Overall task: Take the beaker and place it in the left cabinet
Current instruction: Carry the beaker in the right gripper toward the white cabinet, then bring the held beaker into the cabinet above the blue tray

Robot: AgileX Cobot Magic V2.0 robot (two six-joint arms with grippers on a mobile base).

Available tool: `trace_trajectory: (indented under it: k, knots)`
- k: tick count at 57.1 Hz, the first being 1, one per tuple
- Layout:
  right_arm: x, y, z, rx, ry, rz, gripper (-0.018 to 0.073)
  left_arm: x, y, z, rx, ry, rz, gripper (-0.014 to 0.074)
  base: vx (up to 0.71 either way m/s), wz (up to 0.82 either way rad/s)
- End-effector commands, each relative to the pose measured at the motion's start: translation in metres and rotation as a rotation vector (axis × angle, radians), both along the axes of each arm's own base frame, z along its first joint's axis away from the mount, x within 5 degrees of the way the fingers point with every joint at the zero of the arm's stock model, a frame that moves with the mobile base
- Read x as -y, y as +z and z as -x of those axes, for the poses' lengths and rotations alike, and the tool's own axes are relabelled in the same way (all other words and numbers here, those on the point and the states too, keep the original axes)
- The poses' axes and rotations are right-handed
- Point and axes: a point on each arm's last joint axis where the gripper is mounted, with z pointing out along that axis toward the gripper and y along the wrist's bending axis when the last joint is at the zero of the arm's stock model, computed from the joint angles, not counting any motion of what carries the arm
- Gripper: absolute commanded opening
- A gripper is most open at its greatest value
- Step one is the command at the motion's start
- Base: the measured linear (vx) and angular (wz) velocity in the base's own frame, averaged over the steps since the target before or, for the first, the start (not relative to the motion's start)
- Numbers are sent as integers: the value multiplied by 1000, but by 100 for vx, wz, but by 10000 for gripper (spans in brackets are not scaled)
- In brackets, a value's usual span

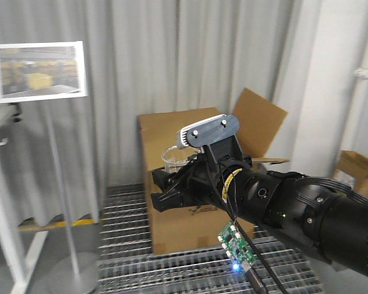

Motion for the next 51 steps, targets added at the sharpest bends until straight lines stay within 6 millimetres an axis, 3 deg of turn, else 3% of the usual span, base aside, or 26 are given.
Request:
trace_trajectory:
  k: [1, 51]
  knots:
    - [1, 35, 8, 105, 38, -81, 61, 0, 3, 1, 83, 1, 22, 1, 31, -47]
    - [-1, 28, 5, 90, 38, -71, 61, 0, 3, 1, 83, 2, 22, 1, 21, -73]
